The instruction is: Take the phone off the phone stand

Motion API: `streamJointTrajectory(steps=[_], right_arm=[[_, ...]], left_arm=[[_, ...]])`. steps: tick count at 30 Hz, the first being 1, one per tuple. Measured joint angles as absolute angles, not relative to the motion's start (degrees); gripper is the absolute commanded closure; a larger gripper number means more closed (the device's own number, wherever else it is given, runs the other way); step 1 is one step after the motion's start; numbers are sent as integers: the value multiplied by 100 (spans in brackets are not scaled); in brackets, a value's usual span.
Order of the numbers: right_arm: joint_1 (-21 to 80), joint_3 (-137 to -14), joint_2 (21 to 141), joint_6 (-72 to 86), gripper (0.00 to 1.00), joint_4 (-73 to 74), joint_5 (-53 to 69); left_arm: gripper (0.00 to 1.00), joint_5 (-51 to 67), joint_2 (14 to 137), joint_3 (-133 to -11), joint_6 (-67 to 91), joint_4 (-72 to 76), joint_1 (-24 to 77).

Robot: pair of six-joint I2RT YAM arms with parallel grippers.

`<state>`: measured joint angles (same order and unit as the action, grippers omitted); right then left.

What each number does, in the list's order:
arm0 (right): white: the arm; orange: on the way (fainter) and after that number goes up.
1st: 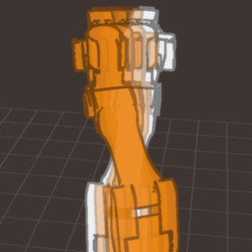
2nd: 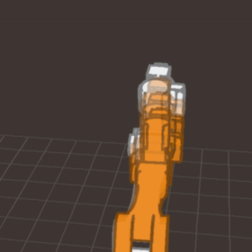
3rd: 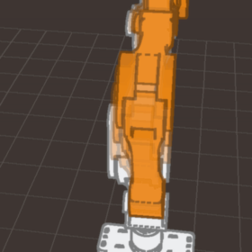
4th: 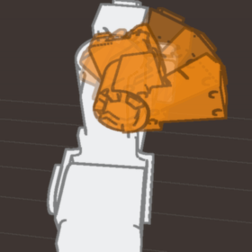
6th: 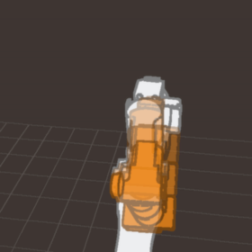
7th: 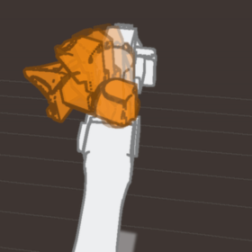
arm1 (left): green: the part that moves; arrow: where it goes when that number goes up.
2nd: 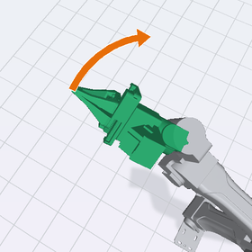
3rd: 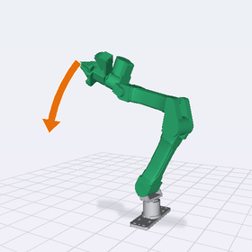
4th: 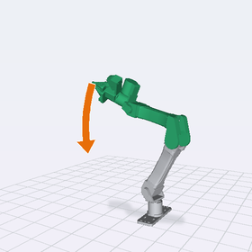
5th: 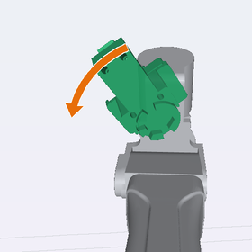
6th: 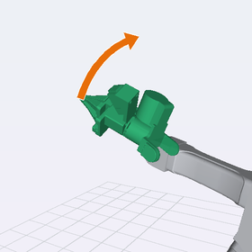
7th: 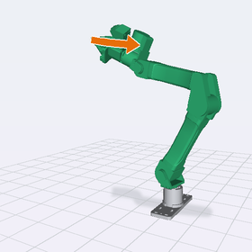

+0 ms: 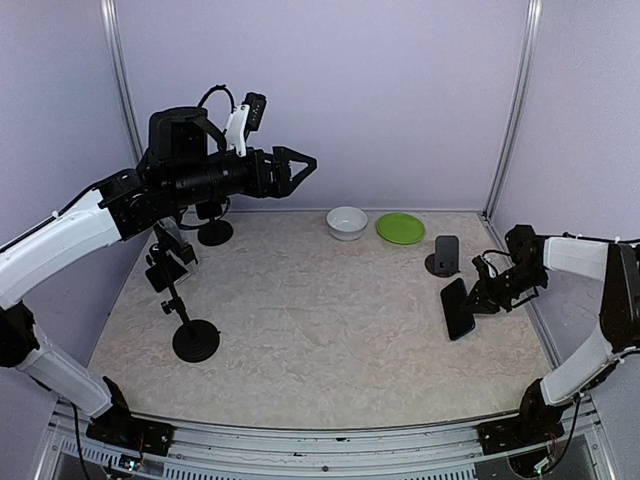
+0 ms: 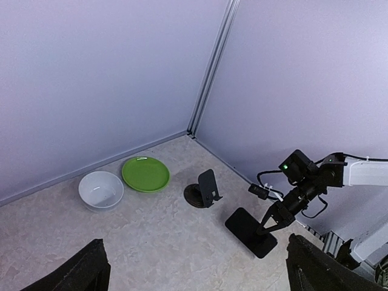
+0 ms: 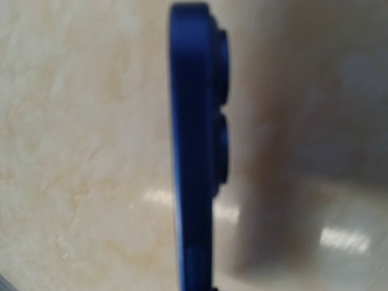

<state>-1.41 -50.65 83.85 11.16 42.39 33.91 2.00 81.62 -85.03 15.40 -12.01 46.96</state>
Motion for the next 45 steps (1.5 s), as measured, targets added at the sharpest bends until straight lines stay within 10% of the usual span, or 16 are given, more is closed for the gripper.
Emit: streamJointTrajectory(steps=[33, 45], right_arm=[[-1520, -5754, 10473, 64, 72, 3813, 4066], [-1555, -6200, 10165, 84, 23, 4038, 3540]], left_arm=[[1, 510, 8464, -8571, 1905, -637, 4469], [1, 259, 8346, -8814, 2102, -1199, 3977]])
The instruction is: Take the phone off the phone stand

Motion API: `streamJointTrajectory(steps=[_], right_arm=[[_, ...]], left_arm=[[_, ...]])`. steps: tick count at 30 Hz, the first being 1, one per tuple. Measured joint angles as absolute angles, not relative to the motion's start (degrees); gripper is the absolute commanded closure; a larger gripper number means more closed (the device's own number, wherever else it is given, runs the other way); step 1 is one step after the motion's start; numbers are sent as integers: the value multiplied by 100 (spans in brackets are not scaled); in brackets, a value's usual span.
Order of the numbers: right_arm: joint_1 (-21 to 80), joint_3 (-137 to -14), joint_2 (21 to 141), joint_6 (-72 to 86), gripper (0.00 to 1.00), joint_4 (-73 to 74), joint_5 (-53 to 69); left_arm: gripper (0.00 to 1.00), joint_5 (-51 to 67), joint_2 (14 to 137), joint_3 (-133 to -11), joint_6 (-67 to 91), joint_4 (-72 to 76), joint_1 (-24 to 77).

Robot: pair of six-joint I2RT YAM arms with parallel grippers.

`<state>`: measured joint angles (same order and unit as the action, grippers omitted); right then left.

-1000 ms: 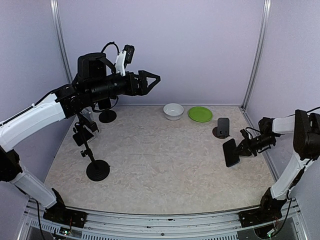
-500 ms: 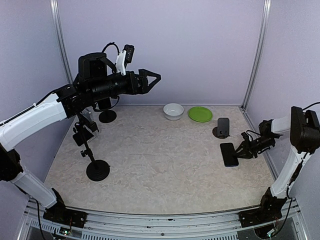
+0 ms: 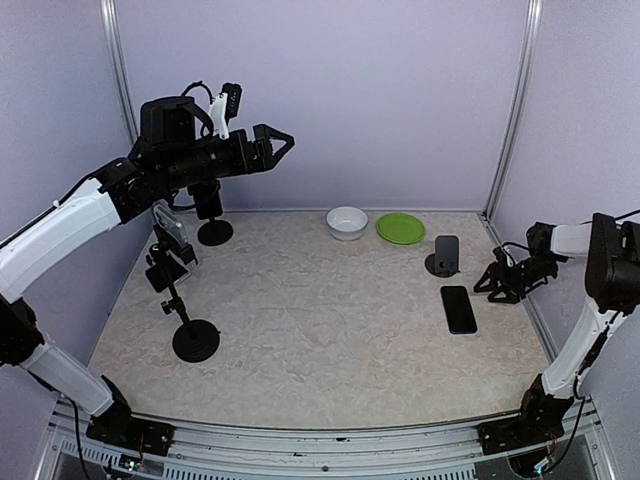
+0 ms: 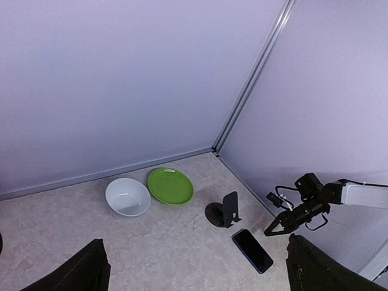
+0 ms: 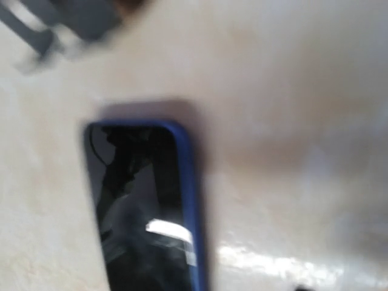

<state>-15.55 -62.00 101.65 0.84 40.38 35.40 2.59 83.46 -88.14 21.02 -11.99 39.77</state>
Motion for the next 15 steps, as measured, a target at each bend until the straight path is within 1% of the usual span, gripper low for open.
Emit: streamJointTrajectory(steps=[4, 9, 15], right_arm=[[-1551, -6600, 9883, 69, 19, 4169, 3664], [-1417, -7015, 9633, 95, 19, 4281, 3774], [-635, -7426, 9470, 274, 18, 4211, 4007]], left_arm=[[1, 248, 8119, -8814, 2287, -1555, 3544], [1, 250, 7758, -8812, 2429, -1966, 3002], [1, 349, 7251, -8807, 2414, -2578, 2517]])
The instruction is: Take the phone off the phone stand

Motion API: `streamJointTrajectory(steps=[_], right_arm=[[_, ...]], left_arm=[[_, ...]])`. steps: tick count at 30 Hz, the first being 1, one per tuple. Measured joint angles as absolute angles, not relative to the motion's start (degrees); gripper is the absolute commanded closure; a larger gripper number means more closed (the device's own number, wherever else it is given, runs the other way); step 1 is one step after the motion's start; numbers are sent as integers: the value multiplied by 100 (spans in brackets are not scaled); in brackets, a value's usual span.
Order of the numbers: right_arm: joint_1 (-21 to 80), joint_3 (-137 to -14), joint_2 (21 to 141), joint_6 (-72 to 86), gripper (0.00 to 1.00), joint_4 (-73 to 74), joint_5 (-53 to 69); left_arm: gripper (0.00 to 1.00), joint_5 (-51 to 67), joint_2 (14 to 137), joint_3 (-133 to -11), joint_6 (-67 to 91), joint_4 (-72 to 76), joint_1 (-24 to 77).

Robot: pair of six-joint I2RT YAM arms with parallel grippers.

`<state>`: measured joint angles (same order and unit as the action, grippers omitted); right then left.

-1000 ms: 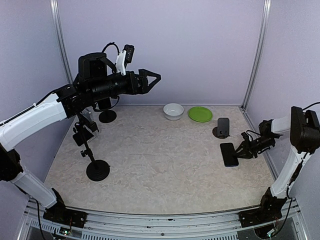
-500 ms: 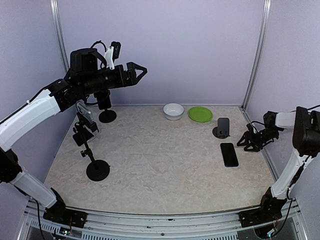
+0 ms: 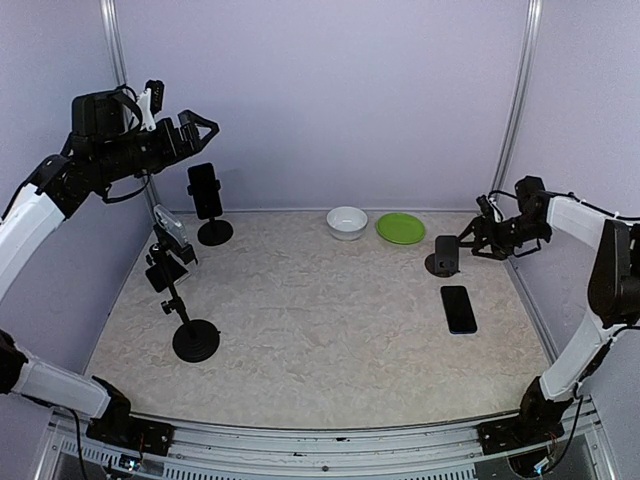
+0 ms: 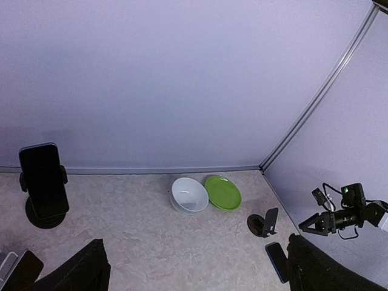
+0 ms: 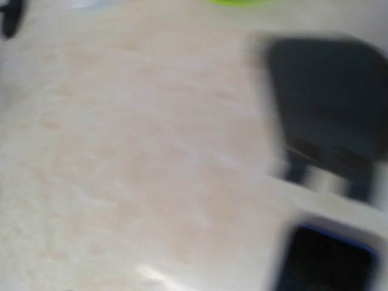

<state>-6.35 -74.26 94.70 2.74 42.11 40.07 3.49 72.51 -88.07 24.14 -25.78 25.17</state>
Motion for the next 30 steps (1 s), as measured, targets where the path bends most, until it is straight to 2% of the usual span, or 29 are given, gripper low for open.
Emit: streamJointTrajectory(steps=[4, 10, 19, 30], right_arm=[[172, -7795, 9470, 548, 18, 3909, 4193], [788, -8023, 9476, 974, 17, 3354, 4501], [1020, -8368, 9804, 1229, 17, 3050, 4628], [1109, -8383, 9841, 1608, 17, 2681, 4768]], left_arm=[[1, 438, 7000, -8812, 2193, -3074, 2307], [1, 517, 6598, -8757, 1671, -3820, 2252], [1, 781, 5323, -8377, 845, -4327, 2252], [1, 1052, 5127, -7603, -64, -4580, 2252]])
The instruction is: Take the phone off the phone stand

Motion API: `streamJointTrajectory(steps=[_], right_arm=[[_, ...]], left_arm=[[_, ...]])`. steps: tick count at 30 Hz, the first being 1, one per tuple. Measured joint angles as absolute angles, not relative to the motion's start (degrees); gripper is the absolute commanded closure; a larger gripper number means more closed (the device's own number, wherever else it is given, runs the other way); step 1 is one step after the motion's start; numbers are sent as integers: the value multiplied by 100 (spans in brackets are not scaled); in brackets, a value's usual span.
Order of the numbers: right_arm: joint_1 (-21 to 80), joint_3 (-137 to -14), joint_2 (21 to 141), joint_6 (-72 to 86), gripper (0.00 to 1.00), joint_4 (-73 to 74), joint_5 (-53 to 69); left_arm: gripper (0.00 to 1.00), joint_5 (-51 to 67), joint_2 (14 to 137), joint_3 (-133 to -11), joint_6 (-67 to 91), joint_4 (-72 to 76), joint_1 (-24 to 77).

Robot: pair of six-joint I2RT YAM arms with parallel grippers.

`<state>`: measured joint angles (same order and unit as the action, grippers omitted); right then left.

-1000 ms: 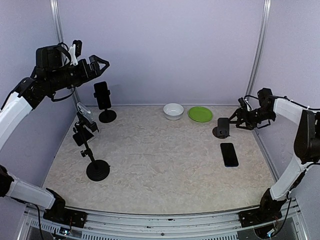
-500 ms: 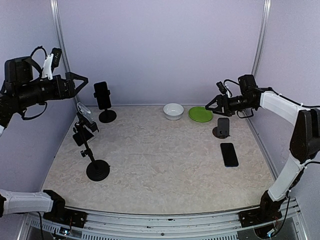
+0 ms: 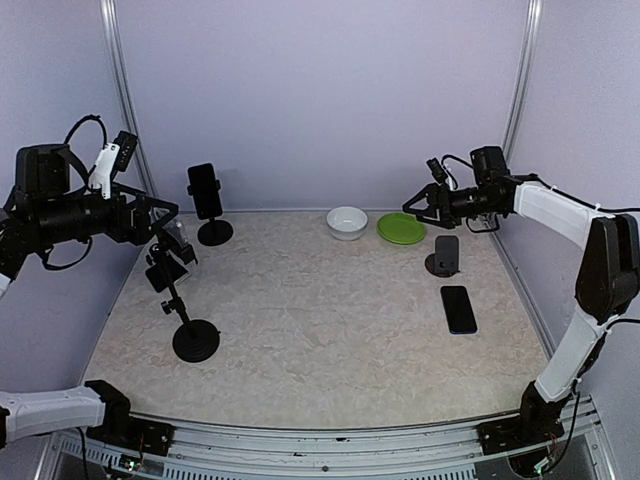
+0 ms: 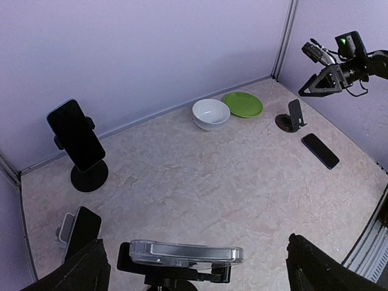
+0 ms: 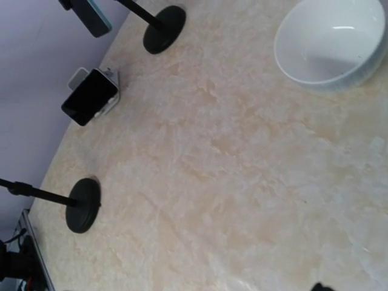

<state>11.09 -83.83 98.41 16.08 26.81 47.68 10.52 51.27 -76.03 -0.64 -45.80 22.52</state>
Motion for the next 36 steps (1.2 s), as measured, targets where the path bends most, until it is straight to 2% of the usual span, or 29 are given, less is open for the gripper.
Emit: streamJointTrajectory(steps=[11, 26, 31, 36], right_arm=[[1238, -8228, 9841, 1881, 16, 2333, 4866], [1323, -8108, 9850, 2088, 17, 2091, 4908], [1323, -8108, 9861, 2091, 17, 2088, 4908], [1326, -8108, 9902, 2086, 17, 2102, 4906]], left_arm=[[1, 812, 5096, -7137, -698, -4488, 2569], [1, 357, 5352, -6475, -1284, -3542, 2729], [10, 399, 5360, -6388, -1435, -3350, 2532], [26, 515, 5424, -6388, -1562, -3216, 2515]])
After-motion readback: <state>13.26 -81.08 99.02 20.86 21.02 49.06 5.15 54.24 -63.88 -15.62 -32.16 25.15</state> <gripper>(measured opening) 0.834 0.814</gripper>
